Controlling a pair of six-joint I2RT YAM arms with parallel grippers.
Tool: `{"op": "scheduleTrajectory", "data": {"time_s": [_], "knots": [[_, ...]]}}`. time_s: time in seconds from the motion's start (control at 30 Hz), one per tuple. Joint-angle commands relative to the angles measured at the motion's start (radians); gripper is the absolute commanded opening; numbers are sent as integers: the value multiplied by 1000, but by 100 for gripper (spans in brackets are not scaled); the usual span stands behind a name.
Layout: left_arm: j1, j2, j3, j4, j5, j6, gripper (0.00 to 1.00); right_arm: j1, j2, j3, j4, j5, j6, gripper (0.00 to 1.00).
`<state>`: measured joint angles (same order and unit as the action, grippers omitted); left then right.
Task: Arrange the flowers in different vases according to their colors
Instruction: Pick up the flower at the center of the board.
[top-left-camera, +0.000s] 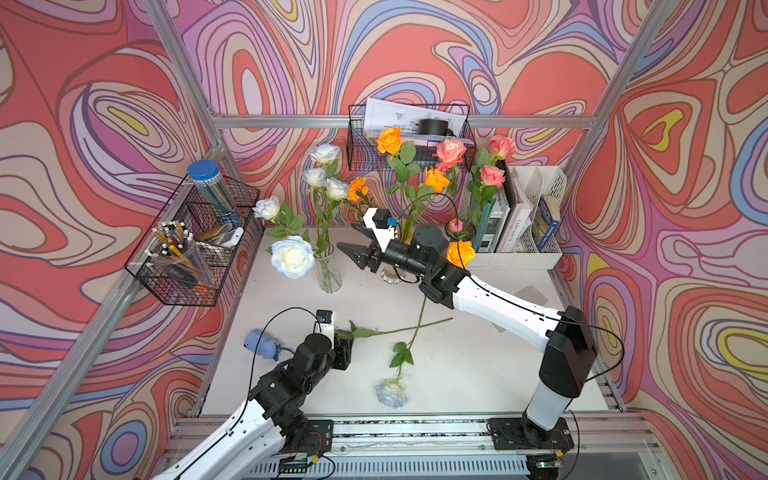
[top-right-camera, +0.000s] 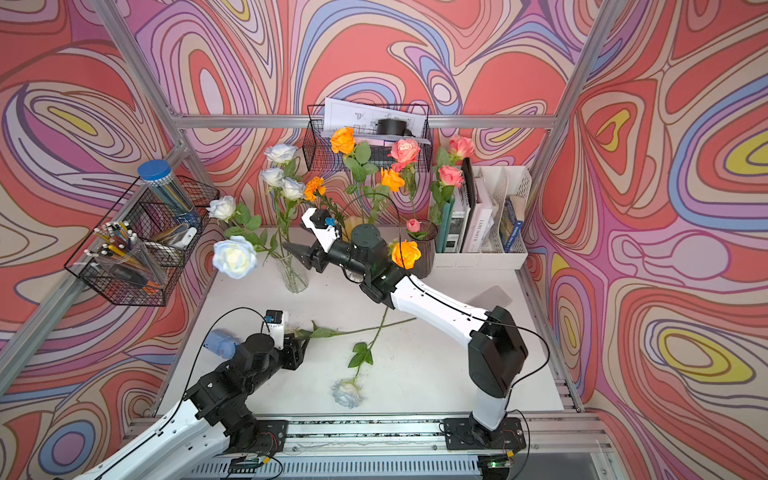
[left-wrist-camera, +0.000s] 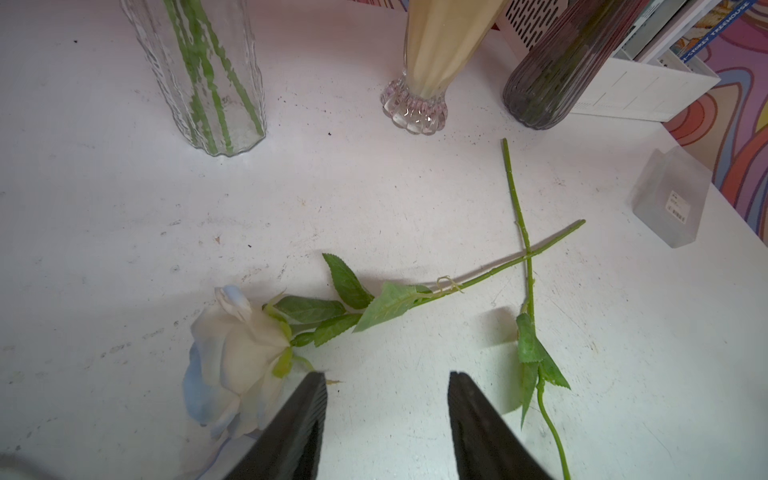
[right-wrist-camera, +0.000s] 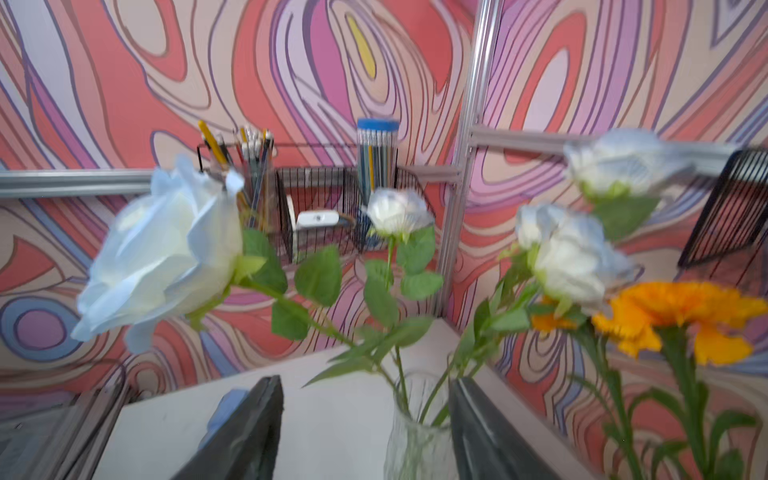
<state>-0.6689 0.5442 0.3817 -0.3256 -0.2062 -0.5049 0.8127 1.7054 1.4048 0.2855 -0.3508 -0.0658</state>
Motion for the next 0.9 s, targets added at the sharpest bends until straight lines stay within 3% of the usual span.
{"op": "scheduleTrajectory", "data": {"time_s": [0.0, 0.23, 0.43, 0.63, 0.87], "knots": [[0, 15, 26, -36, -52, -4, 54, 0, -66, -99, -250, -16, -18, 63], [-1, 37, 19, -44, -84, -48, 54, -3, -143, -201, -607, 59, -126, 60], [0, 28, 5, -38, -79, -51, 54, -3, -1, -54, -884, 129, -249, 60], [1, -6, -10, -60, -86, -39, 54, 3, 178, 51, -1024, 192, -343, 58], [2, -41, -22, -85, -90, -32, 55, 28, 235, 56, -1058, 248, -370, 59]]}}
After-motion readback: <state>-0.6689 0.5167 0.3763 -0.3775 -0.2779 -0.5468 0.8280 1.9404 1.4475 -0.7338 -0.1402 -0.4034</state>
